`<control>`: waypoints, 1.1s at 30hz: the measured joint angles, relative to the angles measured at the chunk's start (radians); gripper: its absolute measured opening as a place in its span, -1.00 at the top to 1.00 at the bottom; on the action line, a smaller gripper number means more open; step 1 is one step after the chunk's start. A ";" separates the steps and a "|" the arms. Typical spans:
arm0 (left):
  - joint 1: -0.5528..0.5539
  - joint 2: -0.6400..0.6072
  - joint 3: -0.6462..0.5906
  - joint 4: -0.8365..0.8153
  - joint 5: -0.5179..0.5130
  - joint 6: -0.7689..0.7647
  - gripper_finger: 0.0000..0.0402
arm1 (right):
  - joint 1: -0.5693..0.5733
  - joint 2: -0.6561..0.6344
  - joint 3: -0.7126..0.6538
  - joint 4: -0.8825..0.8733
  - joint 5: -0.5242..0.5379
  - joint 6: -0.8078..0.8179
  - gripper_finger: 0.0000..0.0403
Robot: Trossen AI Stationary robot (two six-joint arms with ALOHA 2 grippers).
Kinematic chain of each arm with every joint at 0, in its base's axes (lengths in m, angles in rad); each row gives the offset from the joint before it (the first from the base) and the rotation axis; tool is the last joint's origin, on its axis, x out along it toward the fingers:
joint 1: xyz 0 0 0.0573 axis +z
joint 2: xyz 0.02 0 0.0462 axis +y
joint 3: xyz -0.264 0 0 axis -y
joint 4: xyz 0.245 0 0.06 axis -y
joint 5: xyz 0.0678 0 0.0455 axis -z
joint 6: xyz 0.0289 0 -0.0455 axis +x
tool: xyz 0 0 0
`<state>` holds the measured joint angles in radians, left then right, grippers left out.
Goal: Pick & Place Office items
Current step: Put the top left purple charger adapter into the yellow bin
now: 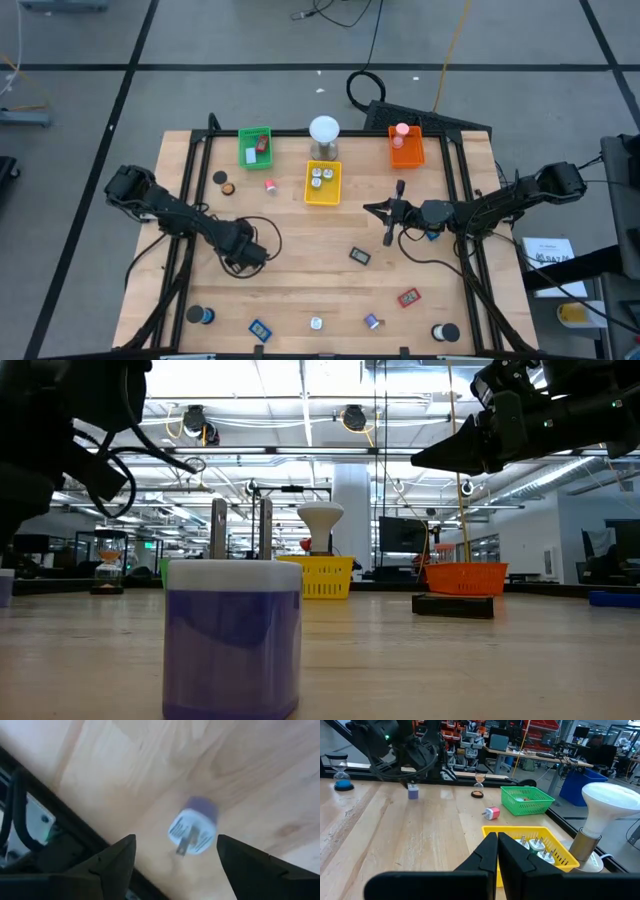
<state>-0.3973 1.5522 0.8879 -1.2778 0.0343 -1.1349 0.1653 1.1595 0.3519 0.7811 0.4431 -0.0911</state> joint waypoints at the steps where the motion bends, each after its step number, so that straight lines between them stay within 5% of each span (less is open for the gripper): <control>1: 0.000 0.000 0.000 0.009 -0.010 0.003 -0.42 | 0.000 0.000 0.000 0.000 0.000 0.000 0.98; 8: -0.003 0.000 -0.050 0.166 -0.015 0.094 -0.35 | 0.000 0.000 0.000 0.000 0.000 0.000 0.98; 21: -0.043 0.000 -0.101 0.162 -0.015 0.113 -0.07 | 0.000 0.000 0.000 0.000 0.000 0.000 0.98; 28: -0.064 -0.002 -0.099 0.161 -0.017 0.136 0.26 | 0.000 0.000 0.000 0.000 0.000 0.000 0.98; 33: -0.060 -0.016 -0.044 0.142 -0.074 0.181 0.28 | 0.000 0.000 0.000 0.000 0.000 0.000 0.98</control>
<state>-0.4574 1.5365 0.8434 -1.1362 -0.0402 -0.9544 0.1650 1.1595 0.3519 0.7811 0.4431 -0.0910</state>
